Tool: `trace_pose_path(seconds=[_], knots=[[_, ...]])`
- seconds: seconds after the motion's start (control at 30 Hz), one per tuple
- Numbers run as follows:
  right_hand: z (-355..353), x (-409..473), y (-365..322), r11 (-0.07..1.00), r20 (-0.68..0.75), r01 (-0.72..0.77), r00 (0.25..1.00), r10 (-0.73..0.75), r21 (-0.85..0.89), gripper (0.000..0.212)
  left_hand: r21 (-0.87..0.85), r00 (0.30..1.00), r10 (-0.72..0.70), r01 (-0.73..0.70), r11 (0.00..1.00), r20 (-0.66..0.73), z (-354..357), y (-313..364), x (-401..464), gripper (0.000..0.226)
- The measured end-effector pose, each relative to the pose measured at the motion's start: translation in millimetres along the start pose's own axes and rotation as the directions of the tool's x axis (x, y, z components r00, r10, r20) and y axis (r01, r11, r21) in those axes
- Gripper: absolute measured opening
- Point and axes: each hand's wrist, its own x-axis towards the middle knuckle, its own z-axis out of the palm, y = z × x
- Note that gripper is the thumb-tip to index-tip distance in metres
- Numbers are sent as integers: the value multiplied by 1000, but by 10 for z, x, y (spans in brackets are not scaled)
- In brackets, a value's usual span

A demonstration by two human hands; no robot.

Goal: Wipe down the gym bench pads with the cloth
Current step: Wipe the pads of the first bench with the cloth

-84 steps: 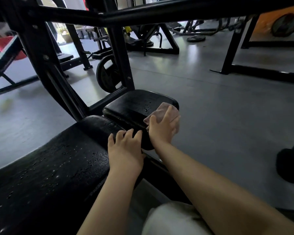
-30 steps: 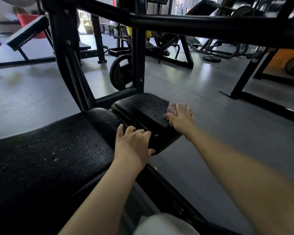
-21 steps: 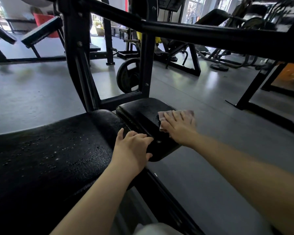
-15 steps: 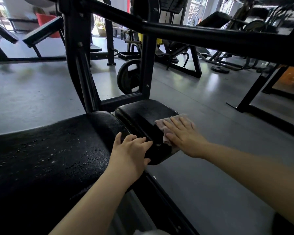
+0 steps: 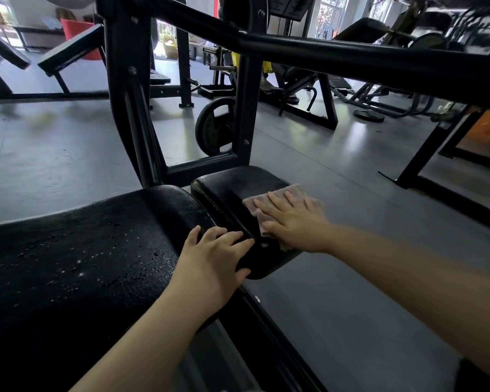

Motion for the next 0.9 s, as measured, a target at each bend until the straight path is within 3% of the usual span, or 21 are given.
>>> trace_pose_path(seconds=[0.13,0.2,0.33,0.5,0.67,0.9], knots=[[2,94,370,998,23,38,999,-40,55,60,2,1000,12,-12,1000,-24,35,-20,-23,55],[-24,295,445,996,21,-50,999,48,75,64,5,999,18,-18,1000,-31,40,-18,-16,54],[-79,524,153,972,0,-201,979,202,120,52,-11,999,19,-20,1000,-46,35,-3,-9,51],[-70,317,-209,996,-10,-28,1000,29,90,53,-20,998,14,-16,1000,-68,12,16,2,50],[15,-195,-98,983,12,173,985,-174,60,54,-4,997,18,-19,1000,-70,55,6,-5,49],[19,15,283,997,30,59,998,-61,53,51,-6,996,22,-22,1000,-83,75,-6,-5,52]])
